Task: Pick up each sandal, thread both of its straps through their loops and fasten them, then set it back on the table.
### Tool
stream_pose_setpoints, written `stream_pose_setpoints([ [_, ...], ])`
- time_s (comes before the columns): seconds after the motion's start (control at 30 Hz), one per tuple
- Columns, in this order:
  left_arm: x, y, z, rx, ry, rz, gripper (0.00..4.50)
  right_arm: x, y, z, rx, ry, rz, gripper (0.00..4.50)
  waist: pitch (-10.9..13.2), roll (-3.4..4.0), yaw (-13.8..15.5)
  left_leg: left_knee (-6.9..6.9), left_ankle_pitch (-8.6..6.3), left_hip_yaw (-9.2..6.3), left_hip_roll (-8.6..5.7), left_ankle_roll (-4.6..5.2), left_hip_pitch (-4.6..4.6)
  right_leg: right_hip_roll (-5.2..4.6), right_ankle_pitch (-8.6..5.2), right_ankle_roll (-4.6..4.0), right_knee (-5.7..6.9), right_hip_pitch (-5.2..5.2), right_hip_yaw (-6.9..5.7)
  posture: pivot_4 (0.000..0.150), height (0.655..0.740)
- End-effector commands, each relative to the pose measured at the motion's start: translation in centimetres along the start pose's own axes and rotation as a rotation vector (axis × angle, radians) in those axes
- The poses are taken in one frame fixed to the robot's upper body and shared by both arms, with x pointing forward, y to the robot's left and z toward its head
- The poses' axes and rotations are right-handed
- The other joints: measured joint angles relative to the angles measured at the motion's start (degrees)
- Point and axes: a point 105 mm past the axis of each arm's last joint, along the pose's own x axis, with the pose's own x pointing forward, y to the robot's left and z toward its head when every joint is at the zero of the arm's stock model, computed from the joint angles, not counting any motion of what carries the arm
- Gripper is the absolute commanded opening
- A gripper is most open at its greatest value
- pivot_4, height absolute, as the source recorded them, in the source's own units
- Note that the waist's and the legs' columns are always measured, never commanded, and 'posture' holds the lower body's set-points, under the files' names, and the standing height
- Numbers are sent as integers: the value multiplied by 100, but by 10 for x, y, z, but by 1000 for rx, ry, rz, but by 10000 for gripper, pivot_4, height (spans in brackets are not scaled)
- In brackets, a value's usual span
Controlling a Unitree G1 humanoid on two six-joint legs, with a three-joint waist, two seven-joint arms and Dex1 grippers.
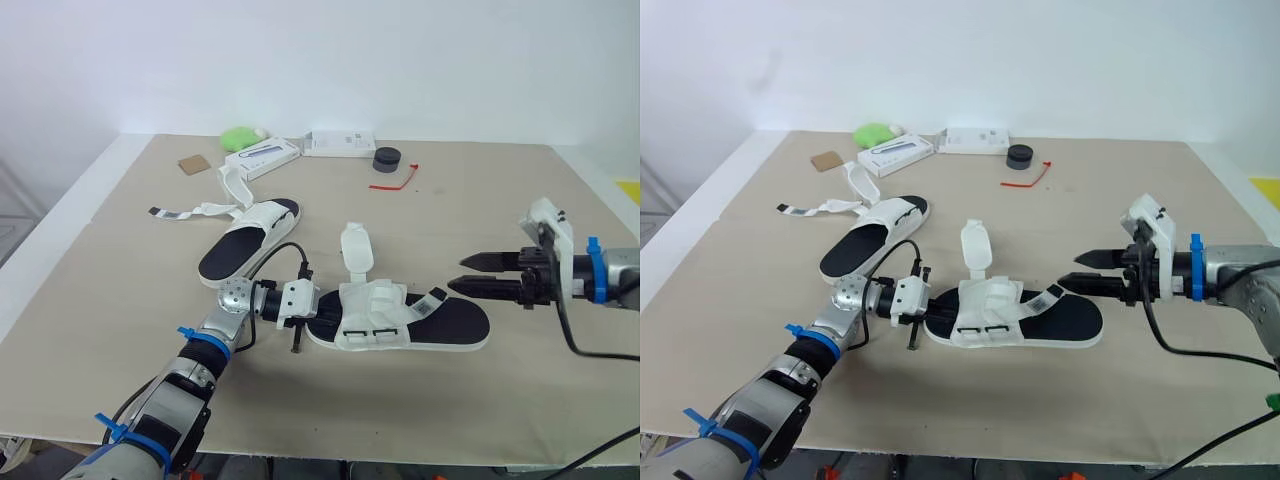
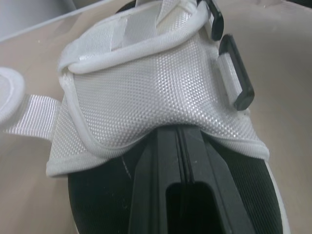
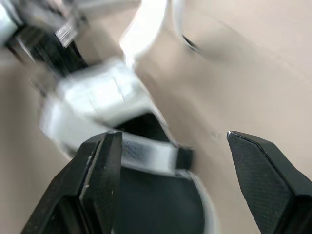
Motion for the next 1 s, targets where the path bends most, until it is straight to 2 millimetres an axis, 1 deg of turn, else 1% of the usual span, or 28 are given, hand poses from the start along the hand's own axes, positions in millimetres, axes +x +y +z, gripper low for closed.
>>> stream_pose_setpoints([
  [0.03, -4, -47, -49, -183, 173, -129, 0, 7, -7, 0, 162, -13, 1, 37173, 0, 0, -2, 0, 0, -1, -3, 0, -1, -5, 0, 0, 0, -1, -4, 1500, 7400],
  [0.13, -4, -46, -49, -181, 174, -123, 0, 16, -13, -8, 234, 12, -5, 37173, -3, 7, 1, -1, 0, -2, -5, 1, -7, -12, -3, 1, 0, -4, -14, 1500, 7400],
  [0.23, -5, -46, -48, -180, 171, -118, 0, 24, -18, -22, 237, 53, -18, 37173, -3, 19, 1, 0, -1, -2, -10, 2, -16, -13, -3, 1, 0, -11, -14, 1500, 7400],
  [0.33, -5, -46, -48, -179, 169, -112, 0, 27, -24, -29, 242, 74, -36, 37173, -2, 24, 0, 0, 0, -3, -25, 3, -20, -13, -3, 4, 0, -14, -15, 1500, 7400],
  [0.5, -6, -46, -47, -180, 167, -106, 0, 28, -28, -26, 244, 54, -35, 37173, -3, 29, -7, 0, -1, -6, -29, 4, -24, -13, -4, 10, 0, -16, -16, 1500, 7400],
  [0.63, -7, -45, -47, -181, 169, -99, 0, 26, -26, -21, 229, 38, -17, 37173, -3, 32, -8, 0, -1, -10, -31, 4, -26, -12, -4, 13, 0, -16, -17, 1500, 7400],
  [0.73, -7, -45, -47, -181, 170, -98, 0, 25, -23, -22, 236, 41, -1, 29012, -4, 34, -8, 0, -1, -14, -33, 4, -28, -12, -5, 15, 0, -17, -18, 1500, 7400],
  [0.93, -8, -44, -47, -180, 173, -93, 0, 23, -23, -22, 254, 33, 11, 1091, -3, 34, -9, 0, -1, -19, -35, 4, -31, -12, -6, 16, 0, -18, -21, 1500, 7400],
  [1.0, -8, -43, -47, -180, 174, -92, 0, 23, -24, -22, 255, 30, 8, 372, -3, 35, -9, 0, -1, -19, -35, 4, -31, -12, -6, 16, 0, -18, -21, 1500, 7400],
])
